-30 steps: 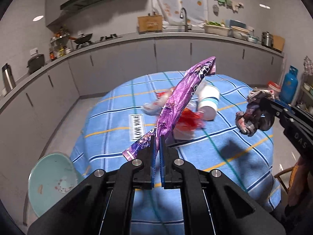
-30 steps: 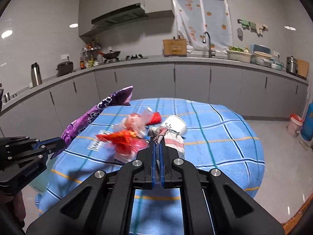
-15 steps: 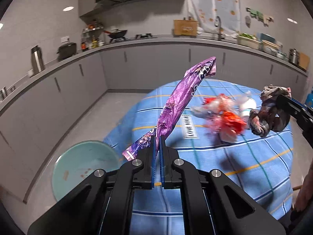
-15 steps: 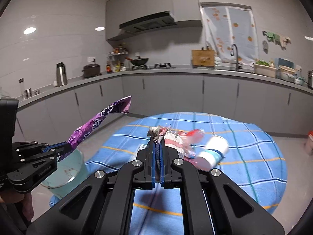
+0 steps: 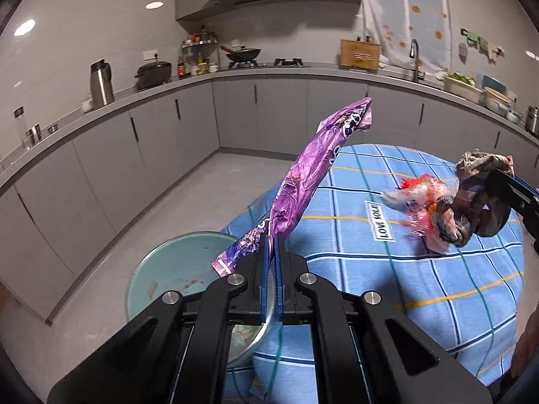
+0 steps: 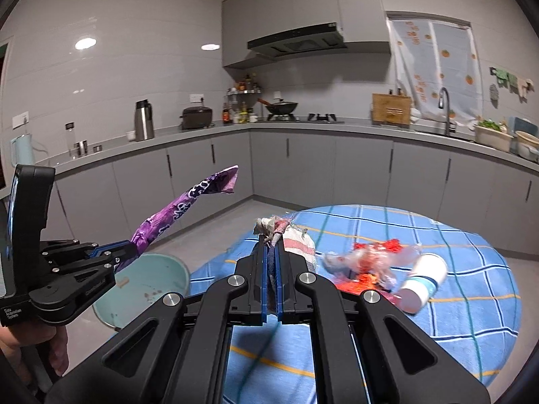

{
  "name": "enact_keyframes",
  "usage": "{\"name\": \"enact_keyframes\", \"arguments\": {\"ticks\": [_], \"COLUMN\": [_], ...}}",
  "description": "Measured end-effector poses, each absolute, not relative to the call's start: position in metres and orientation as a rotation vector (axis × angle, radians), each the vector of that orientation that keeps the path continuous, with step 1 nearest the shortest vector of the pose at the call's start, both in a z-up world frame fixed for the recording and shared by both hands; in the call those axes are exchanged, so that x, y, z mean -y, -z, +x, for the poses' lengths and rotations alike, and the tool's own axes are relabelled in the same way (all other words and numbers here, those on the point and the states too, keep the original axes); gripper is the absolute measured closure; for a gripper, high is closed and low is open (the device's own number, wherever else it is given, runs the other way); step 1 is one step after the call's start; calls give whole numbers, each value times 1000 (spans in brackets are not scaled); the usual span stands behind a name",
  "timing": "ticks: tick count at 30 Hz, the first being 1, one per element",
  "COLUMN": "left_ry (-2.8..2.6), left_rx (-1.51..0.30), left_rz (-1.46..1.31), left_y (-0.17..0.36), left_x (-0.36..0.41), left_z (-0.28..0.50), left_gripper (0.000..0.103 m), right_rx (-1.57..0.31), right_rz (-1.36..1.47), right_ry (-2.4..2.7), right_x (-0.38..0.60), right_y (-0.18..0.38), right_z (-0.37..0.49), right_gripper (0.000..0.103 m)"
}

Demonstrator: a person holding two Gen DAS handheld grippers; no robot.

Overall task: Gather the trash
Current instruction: 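Carry the purple wrapper and striped cloth over the bucket with both tools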

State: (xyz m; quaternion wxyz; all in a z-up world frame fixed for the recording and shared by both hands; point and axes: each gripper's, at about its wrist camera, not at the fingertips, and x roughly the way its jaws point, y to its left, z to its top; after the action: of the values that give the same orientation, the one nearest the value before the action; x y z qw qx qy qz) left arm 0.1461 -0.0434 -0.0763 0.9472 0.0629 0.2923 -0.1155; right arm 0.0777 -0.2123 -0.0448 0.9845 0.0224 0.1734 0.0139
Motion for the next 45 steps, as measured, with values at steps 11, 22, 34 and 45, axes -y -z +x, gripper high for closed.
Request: {"name": "enact_keyframes", "arguments": {"ticks": [11, 22, 34, 45], "left_ry": [147, 35, -23, -56], "left_rx": [-611, -621, -661, -704], "left_rz": [101, 69, 39, 19], "left_y": [82, 85, 100, 117], "left_x": [5, -44, -69, -83], "left_z": [152, 160, 165, 169], "left_gripper": [99, 99, 99, 99], "right_rx": [-345, -346, -364, -400], "right_rz": [25, 18, -4, -32], "right_ry": [-131, -197, -290, -381], "right_x": [174, 150, 112, 73], "right_y": [41, 41, 45, 59], "right_z": [100, 114, 137, 161], "right_gripper": [98, 98, 98, 98]}}
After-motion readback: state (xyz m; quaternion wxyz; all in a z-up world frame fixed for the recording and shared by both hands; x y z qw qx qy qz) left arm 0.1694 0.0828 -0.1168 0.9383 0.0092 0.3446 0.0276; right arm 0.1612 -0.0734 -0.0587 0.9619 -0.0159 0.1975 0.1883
